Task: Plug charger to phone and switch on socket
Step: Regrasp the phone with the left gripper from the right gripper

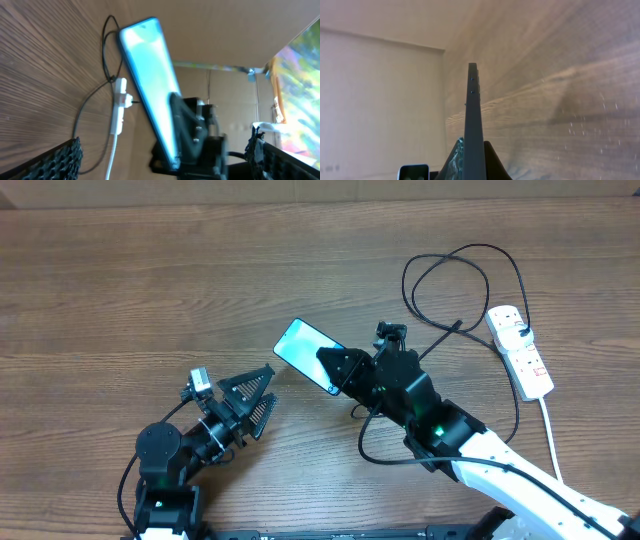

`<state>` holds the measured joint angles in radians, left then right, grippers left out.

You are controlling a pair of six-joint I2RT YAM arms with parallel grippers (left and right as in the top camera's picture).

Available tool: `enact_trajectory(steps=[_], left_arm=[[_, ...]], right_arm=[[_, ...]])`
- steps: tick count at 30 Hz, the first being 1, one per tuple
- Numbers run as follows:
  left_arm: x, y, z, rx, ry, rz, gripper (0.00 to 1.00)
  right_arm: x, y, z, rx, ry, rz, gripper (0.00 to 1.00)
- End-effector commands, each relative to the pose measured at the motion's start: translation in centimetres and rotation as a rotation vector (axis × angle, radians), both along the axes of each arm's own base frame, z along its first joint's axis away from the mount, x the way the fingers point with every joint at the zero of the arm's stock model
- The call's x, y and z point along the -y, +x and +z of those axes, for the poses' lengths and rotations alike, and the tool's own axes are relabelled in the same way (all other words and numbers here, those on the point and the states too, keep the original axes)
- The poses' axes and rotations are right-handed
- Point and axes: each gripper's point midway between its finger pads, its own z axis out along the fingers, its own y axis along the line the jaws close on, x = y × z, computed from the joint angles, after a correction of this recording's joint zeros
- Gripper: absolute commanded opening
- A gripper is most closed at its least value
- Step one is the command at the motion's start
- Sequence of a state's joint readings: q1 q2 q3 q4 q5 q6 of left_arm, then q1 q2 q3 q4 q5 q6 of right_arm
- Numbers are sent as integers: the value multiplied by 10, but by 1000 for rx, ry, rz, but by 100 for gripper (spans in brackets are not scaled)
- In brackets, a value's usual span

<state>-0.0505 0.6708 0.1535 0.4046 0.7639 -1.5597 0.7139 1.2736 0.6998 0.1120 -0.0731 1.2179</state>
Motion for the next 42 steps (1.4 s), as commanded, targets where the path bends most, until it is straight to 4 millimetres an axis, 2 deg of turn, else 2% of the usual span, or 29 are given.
enact_trajectory(steps=[1, 4, 10, 13, 18, 22, 25, 29, 35, 42], left_arm=[[1, 4, -3, -95, -90, 3, 100], [-1, 12, -6, -111, -102, 27, 99], [-4, 24, -8, -94, -105, 54, 87], [-7, 30, -5, -86, -121, 76, 80], [-7, 35, 0, -44, -124, 82, 76], [-3, 38, -4, -56, -121, 94, 64], [2, 38, -3, -50, -121, 102, 61], [9, 38, 3, -21, -126, 110, 57], [9, 38, 6, -13, -134, 114, 33], [5, 42, 4, -17, -132, 142, 28]], right_arm=[[-13, 4, 7, -116, 142, -26, 4], [-21, 5, 11, -115, 180, 0, 4], [-29, 5, 33, -72, 263, 32, 4], [-34, -2, 34, -125, 301, 65, 4], [-46, -17, 35, -146, 311, 139, 4], [-56, -29, 35, -154, 307, 176, 4], [-61, -35, 34, -156, 304, 191, 4], [-60, -34, 33, -154, 301, 179, 4], [-54, -24, 33, -132, 290, 120, 4], [-55, -26, 32, -138, 289, 128, 4]])
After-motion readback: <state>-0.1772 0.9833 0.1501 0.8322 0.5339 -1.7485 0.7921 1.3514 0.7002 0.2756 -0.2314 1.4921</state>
